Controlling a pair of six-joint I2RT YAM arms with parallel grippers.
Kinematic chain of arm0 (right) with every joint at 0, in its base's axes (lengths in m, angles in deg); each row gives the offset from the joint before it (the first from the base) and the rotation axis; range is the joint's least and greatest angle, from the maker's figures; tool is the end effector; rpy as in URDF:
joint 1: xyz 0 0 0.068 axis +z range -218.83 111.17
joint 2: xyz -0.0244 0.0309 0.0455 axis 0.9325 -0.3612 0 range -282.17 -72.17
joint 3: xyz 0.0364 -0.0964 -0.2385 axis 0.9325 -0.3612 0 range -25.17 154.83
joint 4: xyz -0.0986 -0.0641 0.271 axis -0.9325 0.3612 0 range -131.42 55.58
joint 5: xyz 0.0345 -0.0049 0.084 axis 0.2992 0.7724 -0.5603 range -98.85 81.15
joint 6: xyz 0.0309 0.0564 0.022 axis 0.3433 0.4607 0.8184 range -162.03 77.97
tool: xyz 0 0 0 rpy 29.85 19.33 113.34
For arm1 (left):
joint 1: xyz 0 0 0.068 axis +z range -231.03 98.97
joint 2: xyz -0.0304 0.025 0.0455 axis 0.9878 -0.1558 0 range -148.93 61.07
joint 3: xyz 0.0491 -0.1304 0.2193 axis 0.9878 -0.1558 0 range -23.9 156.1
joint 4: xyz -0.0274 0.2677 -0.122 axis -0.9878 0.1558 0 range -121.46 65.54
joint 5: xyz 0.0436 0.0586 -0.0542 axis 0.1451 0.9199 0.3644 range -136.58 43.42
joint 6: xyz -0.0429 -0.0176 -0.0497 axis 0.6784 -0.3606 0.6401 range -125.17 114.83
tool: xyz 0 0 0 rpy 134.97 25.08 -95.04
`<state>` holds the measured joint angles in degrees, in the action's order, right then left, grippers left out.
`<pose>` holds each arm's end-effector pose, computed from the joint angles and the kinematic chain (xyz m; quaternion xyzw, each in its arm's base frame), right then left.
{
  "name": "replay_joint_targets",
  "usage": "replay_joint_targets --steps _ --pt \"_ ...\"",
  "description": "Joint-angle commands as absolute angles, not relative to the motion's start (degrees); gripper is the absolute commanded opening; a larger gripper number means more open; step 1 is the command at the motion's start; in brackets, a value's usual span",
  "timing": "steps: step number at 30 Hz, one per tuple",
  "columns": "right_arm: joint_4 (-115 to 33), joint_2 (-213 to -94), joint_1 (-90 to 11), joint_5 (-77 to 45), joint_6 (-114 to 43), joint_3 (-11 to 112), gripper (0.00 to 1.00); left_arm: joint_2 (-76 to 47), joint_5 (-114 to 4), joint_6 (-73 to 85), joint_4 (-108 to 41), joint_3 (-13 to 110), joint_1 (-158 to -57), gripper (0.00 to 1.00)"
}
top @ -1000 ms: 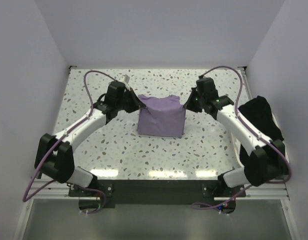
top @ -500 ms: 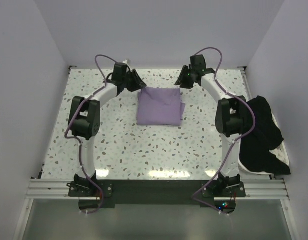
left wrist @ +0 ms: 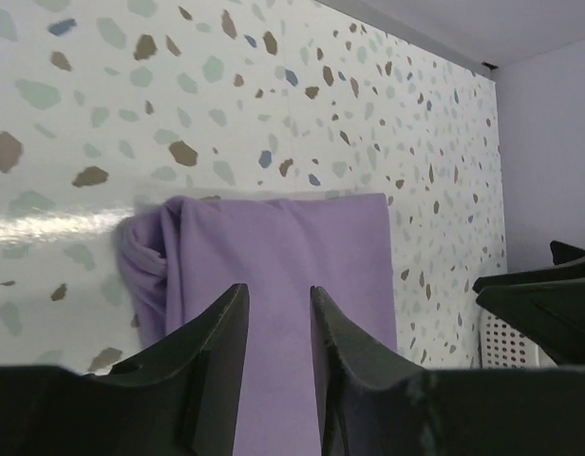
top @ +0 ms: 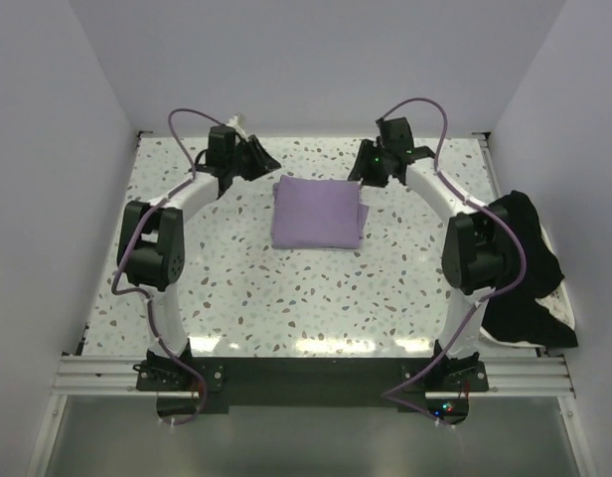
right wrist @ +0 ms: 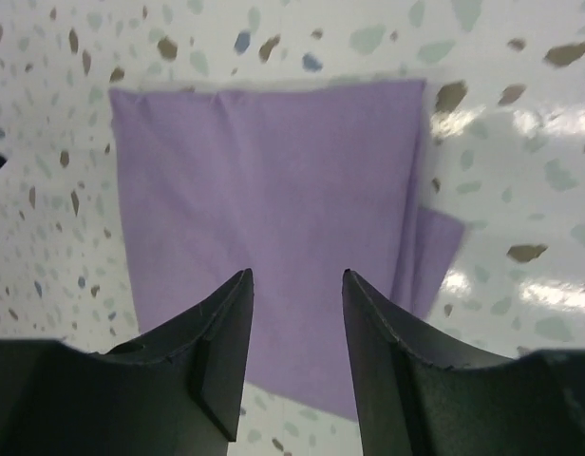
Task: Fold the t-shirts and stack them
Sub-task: Fold the tshirt, then neatly place the folded tshirt to the corner
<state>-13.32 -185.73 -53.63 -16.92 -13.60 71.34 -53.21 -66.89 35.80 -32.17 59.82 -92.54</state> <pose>0.4774 0.1376 0.2274 0.0795 0.9190 0.2019 0.3291 0.4902 -0.1191 0.1883 -0.1312 0.8463 -0.3549 0.3750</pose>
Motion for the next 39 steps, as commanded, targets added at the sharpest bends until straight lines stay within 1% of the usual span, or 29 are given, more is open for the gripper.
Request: replay_joint_targets --steps 1,4,8,13,21,23,25,28,30,31,32,34,35,39 --pt "-19.6 -180.6 -49.4 -16.8 -13.0 62.8 0.46 -50.5 -65.8 35.5 -36.2 56.1 -96.7 0.36" --pt "-22.0 -180.9 -47.9 -17.1 -11.6 58.1 0.44 -51.8 -66.1 37.1 -38.7 53.0 -98.0 0.33" --pt "-22.5 -183.7 -48.3 -17.5 -10.7 54.4 0.40 -55.0 -67.6 38.9 -41.3 49.9 -97.8 0.27" --pt "-25.2 -184.2 -50.2 -18.6 -9.8 49.2 0.40 -56.0 -67.9 39.0 -42.5 47.6 -96.9 0.26" --pt "-24.3 -184.9 -50.5 -19.0 -10.1 48.7 0.38 -54.5 -69.3 38.9 -41.0 47.8 -95.4 0.27" --pt "-24.2 -184.2 -50.5 -19.0 -10.4 48.7 0.39 -52.8 -69.9 38.3 -40.0 48.1 -94.9 0.33" --pt "-24.1 -183.7 -50.5 -19.7 -10.7 49.0 0.39 -50.7 -70.5 38.3 -39.4 47.6 -94.5 0.43" --pt "-23.8 -182.6 -50.5 -20.8 -11.1 49.9 0.42 -48.4 -70.2 36.9 -36.3 47.3 -94.1 0.51" --pt "-23.8 -181.5 -50.5 -21.0 -11.4 50.5 0.45 -47.7 -68.1 34.7 -33.7 47.6 -94.1 0.54" --pt "-23.8 -181.1 -50.5 -20.9 -11.4 50.7 0.46 -47.0 -67.2 33.9 -31.7 47.6 -94.2 0.57" --pt "-23.8 -180.0 -50.5 -20.7 -11.5 50.8 0.50 -46.9 -66.4 33.2 -29.7 47.7 -94.1 0.59" --pt "-23.2 -179.4 -50.5 -19.8 -11.8 51.6 0.54 -47.3 -65.0 31.4 -26.4 48.7 -94.2 0.63" --pt "-22.9 -178.9 -50.5 -19.8 -12.1 52.1 0.59 -47.6 -65.0 30.1 -25.4 49.1 -94.4 0.64" --pt "-22.3 -175.4 -50.5 -19.6 -11.5 51.3 0.62 -49.3 -62.2 26.4 -20.8 51.2 -95.4 0.69"
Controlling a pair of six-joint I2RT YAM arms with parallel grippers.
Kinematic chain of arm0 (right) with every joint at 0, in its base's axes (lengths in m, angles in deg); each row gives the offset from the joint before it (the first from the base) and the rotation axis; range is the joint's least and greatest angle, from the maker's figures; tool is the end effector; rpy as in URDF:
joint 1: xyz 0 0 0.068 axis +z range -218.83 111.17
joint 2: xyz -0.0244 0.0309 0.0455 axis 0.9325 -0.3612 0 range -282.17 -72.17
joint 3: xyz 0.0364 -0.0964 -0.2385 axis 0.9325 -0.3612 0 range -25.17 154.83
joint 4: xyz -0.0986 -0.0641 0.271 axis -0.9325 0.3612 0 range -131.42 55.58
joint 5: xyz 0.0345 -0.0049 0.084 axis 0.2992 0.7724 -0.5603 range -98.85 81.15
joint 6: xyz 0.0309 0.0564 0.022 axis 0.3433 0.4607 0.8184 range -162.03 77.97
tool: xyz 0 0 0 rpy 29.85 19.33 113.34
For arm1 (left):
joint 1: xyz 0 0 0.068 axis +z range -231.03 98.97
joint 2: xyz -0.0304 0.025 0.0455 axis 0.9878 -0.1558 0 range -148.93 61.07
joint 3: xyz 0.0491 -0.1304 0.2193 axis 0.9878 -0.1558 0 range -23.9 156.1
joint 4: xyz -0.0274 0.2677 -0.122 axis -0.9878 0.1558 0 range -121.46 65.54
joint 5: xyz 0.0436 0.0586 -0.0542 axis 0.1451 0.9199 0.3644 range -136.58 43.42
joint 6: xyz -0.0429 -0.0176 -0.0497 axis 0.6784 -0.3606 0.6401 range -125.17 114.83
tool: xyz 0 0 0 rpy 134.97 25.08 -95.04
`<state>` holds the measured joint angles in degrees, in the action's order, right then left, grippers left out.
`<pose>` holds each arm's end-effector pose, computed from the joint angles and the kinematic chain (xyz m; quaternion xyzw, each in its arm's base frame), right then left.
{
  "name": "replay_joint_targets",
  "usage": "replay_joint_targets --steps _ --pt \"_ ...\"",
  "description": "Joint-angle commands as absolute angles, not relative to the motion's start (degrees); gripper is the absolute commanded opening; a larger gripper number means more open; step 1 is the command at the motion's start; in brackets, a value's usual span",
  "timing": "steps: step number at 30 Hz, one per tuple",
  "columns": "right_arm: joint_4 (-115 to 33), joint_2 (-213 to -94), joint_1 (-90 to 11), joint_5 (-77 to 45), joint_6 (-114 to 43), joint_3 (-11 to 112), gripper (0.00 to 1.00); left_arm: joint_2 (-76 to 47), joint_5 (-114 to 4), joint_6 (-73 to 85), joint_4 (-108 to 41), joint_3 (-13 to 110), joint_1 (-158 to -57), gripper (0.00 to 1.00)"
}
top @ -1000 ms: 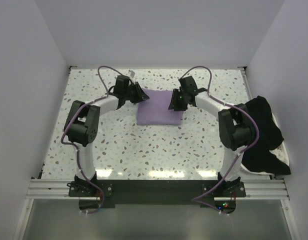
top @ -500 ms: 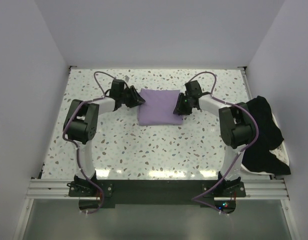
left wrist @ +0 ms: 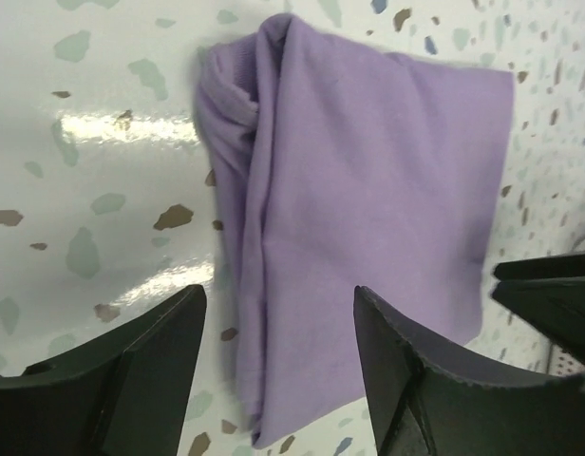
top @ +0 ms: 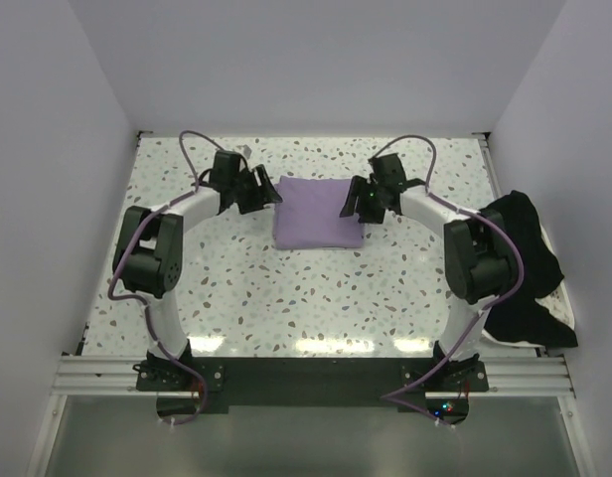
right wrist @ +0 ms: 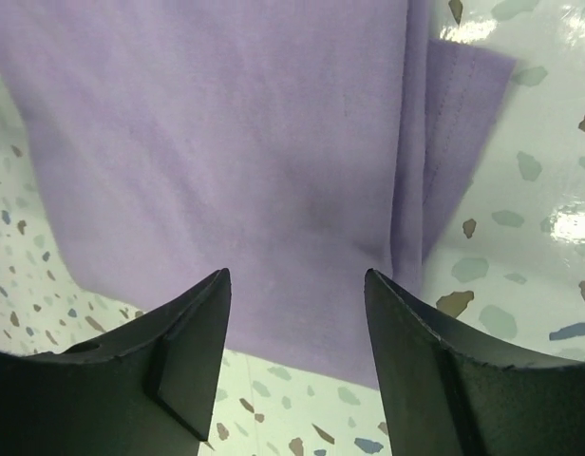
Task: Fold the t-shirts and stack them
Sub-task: Neatly place the folded tshirt to the corner
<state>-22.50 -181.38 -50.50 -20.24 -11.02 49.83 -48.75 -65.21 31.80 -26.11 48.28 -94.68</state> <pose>0.4192 0.1502 0.1397 0.0730 0.9417 0.2170 0.2466 0.4391 -0.1246 0.1393 -0.1197 0.8993 -0.3024 0.2923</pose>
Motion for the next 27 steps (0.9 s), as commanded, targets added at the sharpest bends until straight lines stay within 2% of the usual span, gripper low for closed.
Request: replay_joint_targets --steps 1,9,13,16,17,19,20,21,22,27 --pt "-22.3 -174.3 -50.3 -19.2 -11.1 50.8 0.62 -50.4 -62.0 25.9 -19.9 51.9 -95.7 0.70" --pt "-22.5 -159.4 -49.8 -16.3 -10.7 40.8 0.62 -56.3 -62.1 23.0 -18.4 56.0 -98.1 0.68" --pt "-22.6 -153.0 -49.5 -16.0 -10.1 35.7 0.61 -58.6 -61.5 23.2 -17.7 57.3 -98.5 0.61" --pt "-22.4 -148.0 -48.9 -15.4 -10.0 32.1 0.61 -60.3 -59.2 23.2 -16.1 59.4 -99.3 0.40" --pt "-22.1 -146.9 -48.6 -15.4 -10.1 30.5 0.61 -61.1 -57.3 22.9 -15.5 60.1 -99.6 0.28" --pt "-21.4 -144.6 -48.2 -14.9 -10.2 29.2 0.60 -61.5 -54.0 22.5 -13.3 61.9 -100.2 0.18" --pt "-20.8 -142.6 -47.9 -14.8 -10.2 28.0 0.60 -61.8 -50.3 22.3 -12.5 62.4 -100.2 0.08" --pt "-20.5 -141.7 -47.8 -15.1 -10.4 27.5 0.60 -62.0 -48.3 22.1 -10.6 63.9 -100.2 0.03" --pt "-20.2 -140.7 -47.6 -15.2 -10.5 27.0 0.60 -62.4 -46.7 20.9 -9.3 65.1 -100.1 0.00" --pt "-17.4 -135.2 -46.8 -15.8 -12.1 23.5 0.59 -66.5 -25.2 14.4 -1.5 75.1 -99.0 0.00"
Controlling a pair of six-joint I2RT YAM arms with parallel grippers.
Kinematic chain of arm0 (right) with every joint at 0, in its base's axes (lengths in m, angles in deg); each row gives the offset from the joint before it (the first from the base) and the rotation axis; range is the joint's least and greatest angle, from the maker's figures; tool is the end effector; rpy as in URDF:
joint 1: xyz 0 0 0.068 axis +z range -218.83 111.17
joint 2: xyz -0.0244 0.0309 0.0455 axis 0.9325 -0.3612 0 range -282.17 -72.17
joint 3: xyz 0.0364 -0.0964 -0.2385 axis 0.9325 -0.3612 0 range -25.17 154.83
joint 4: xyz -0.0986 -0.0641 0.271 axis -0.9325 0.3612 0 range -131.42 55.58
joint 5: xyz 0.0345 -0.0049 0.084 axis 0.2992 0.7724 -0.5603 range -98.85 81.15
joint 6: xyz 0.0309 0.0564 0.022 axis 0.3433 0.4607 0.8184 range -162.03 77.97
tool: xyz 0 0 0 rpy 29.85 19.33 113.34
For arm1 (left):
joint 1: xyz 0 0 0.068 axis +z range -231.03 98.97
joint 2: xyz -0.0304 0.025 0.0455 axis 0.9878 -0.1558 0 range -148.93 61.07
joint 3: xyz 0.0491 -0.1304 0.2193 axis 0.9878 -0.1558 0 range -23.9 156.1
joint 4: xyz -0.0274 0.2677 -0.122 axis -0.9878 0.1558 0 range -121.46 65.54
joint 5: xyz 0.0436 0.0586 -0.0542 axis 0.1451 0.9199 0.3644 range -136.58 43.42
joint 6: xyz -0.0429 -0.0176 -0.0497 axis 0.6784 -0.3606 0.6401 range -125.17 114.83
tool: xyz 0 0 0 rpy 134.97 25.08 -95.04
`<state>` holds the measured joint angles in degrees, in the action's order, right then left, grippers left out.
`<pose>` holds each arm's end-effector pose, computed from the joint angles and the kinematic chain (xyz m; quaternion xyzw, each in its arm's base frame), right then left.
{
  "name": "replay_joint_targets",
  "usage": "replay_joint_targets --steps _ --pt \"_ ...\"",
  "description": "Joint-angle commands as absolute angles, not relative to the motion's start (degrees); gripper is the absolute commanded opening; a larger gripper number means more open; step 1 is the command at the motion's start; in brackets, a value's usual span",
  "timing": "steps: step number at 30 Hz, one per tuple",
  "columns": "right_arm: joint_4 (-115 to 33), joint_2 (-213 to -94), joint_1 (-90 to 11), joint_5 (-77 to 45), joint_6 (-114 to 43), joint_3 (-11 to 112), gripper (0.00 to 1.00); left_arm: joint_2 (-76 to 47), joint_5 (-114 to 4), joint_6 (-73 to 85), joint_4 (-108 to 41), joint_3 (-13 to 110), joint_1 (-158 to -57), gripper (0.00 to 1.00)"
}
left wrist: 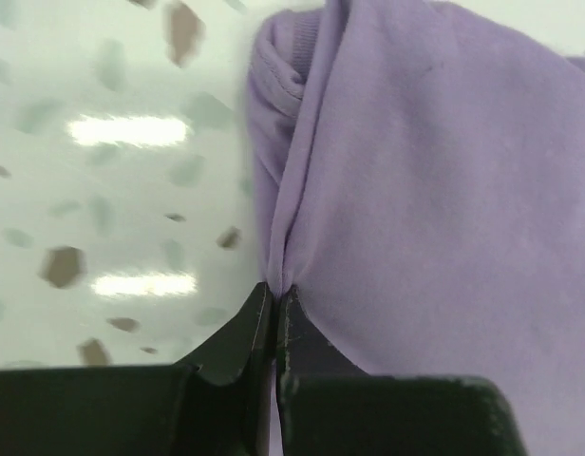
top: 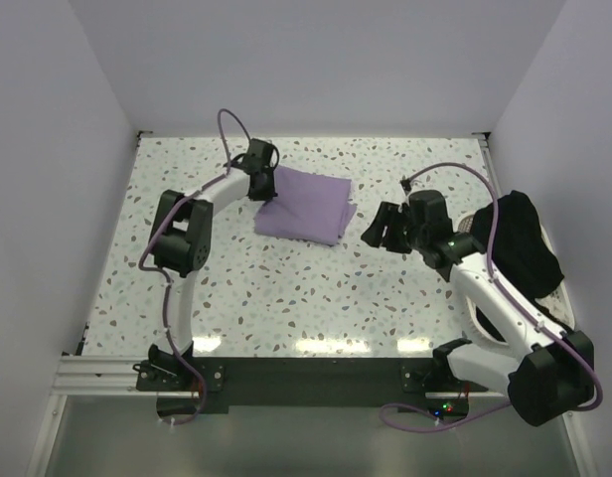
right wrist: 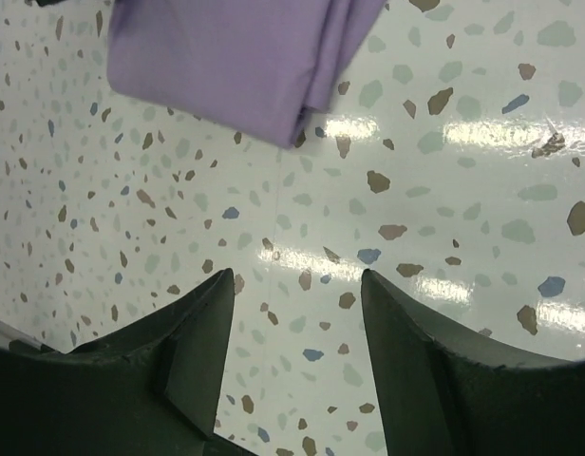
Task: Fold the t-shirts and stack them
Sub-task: Neatly place the folded tshirt to the corner
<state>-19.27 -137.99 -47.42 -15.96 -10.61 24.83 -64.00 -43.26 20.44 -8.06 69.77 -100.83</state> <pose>0.2817 0.1176 0.2444 0.0511 0.8959 0.2447 0.3672 0.4801 -0.1695 0.1183 -0.0571 0.9511 -0.0912 0.2895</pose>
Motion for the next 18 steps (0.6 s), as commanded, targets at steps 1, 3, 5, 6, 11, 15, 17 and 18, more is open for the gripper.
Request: replay_joint_targets --steps 1,3,5,6,11,15,17,18 --pt "-17.1 -134.7 -46.7 -15.9 -12.3 23.3 0.59 -67.0 -23.0 11.8 -1.2 75.9 -98.5 0.00" --pt "-16.2 -133.3 -46.7 -16.3 -12.8 22.2 0.59 -67.9 -18.5 8.9 -1.7 77.8 -97.4 0.00" --pt "-16.0 -132.6 -46.5 -17.3 -12.9 21.4 0.59 -68.9 -14.2 4.9 -2.4 79.4 -95.4 0.00" --pt "-16.0 -132.0 -46.5 -17.5 -13.1 21.1 0.59 -69.2 -13.2 3.3 -3.8 79.8 -93.9 0.00" --pt "-15.0 -131.1 -46.4 -17.7 -14.4 19.8 0.59 -70.1 -8.9 -3.4 -9.2 80.3 -89.0 0.00" --pt "-14.6 -131.1 -46.3 -18.2 -15.3 19.7 0.59 -71.8 -6.5 -12.3 -20.5 79.8 -86.2 0.00" --pt "-15.2 -131.1 -46.3 -18.2 -15.2 19.0 0.59 -74.4 -6.4 -14.4 -21.8 83.2 -85.0 0.00" --pt "-15.5 -131.1 -46.3 -18.3 -15.0 18.9 0.58 -75.4 -6.8 -14.7 -22.0 84.5 -84.2 0.00"
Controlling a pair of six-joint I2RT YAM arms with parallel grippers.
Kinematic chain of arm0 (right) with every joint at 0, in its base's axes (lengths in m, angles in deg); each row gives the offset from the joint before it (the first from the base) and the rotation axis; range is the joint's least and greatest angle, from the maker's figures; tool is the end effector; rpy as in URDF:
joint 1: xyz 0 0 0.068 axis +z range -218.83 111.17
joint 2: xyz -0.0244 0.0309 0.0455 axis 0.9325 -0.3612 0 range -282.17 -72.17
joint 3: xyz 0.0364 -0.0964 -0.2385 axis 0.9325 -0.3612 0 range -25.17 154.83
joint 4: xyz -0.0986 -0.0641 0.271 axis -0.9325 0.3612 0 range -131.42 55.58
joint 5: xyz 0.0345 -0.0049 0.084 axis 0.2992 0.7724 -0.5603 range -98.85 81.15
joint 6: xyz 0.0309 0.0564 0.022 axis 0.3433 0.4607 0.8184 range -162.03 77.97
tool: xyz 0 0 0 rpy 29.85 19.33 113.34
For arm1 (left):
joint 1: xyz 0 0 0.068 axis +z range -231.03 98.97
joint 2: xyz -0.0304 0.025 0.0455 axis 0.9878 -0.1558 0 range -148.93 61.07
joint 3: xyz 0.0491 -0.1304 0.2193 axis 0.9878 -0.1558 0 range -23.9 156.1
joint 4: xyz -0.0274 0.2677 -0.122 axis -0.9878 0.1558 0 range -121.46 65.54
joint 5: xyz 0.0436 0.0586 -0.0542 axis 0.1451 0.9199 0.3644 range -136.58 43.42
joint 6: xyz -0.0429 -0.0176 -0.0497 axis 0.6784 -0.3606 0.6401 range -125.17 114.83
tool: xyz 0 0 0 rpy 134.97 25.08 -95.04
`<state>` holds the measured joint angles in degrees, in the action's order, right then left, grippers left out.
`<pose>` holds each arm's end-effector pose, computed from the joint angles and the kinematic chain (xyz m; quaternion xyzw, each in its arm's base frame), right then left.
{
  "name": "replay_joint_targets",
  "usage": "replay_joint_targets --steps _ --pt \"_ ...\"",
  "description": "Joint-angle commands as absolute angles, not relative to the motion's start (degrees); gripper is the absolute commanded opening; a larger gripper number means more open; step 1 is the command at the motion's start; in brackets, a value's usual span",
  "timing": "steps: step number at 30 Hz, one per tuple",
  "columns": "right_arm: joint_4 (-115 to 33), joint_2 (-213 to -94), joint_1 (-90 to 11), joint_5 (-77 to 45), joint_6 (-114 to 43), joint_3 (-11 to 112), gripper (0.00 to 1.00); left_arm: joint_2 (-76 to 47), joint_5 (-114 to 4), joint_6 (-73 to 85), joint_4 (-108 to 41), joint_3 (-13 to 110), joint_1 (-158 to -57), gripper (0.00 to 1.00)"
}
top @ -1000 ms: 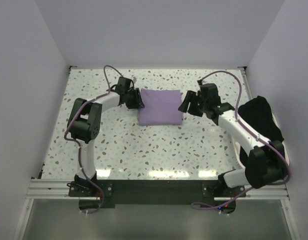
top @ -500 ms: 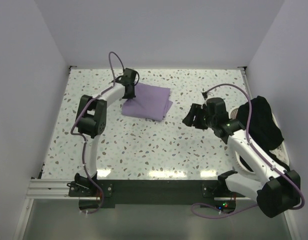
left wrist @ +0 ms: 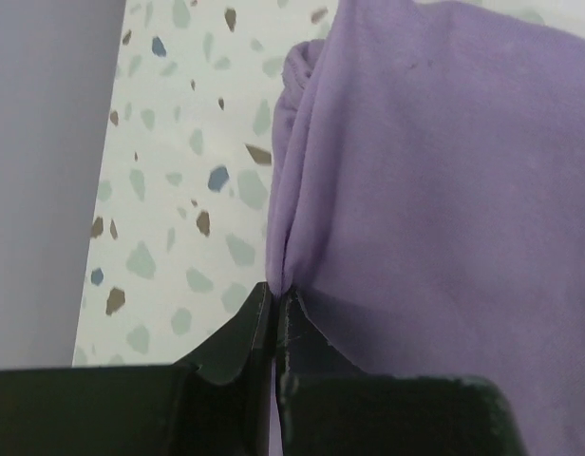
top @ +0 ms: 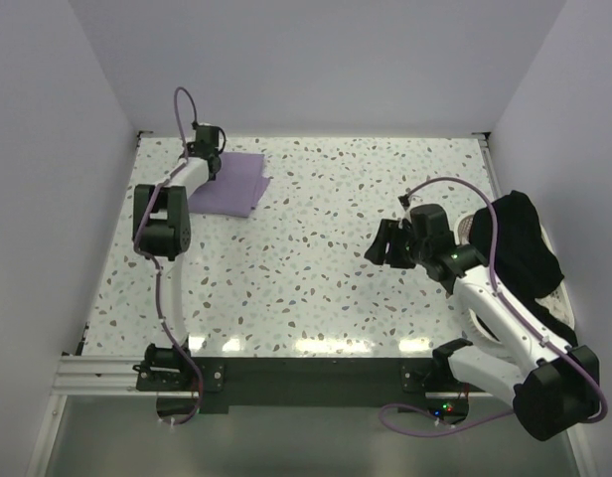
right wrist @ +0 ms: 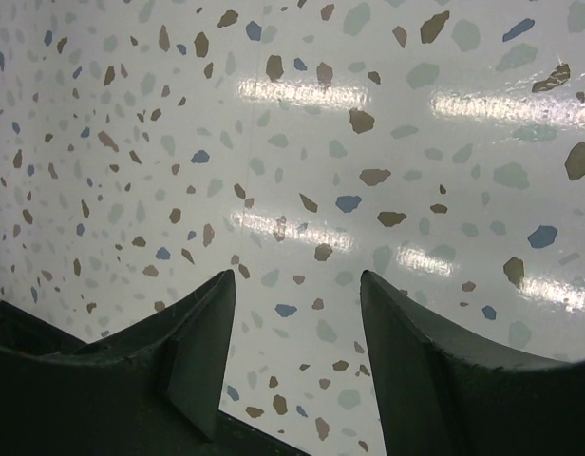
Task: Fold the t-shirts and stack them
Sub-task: Neatly place the folded tshirt to the corner
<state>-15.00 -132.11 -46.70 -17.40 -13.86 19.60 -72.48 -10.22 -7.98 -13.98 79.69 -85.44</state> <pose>0.2537 0.1119 0.2298 0.0174 0.9099 0.2354 0.3412 0.5467 -0.0097 0.1197 -0.0573 0.8907 0.2859 0.3488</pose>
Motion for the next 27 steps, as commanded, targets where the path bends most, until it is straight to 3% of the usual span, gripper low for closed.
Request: replay_joint_targets --steps 1,15,27 --pt "-15.8 -131.0 -46.4 -18.3 -15.1 18.6 0.59 -76.4 -7.4 -15.1 -22.1 85.6 -82.6 0.00" --pt "-19.4 -135.2 -46.2 -18.8 -14.3 17.4 0.58 -81.0 -10.0 -14.6 -29.1 90.1 -74.3 0.00" --pt "-19.4 -136.0 -46.2 -18.5 -14.4 17.1 0.58 -85.5 -13.0 -13.3 -24.7 99.5 -71.8 0.00"
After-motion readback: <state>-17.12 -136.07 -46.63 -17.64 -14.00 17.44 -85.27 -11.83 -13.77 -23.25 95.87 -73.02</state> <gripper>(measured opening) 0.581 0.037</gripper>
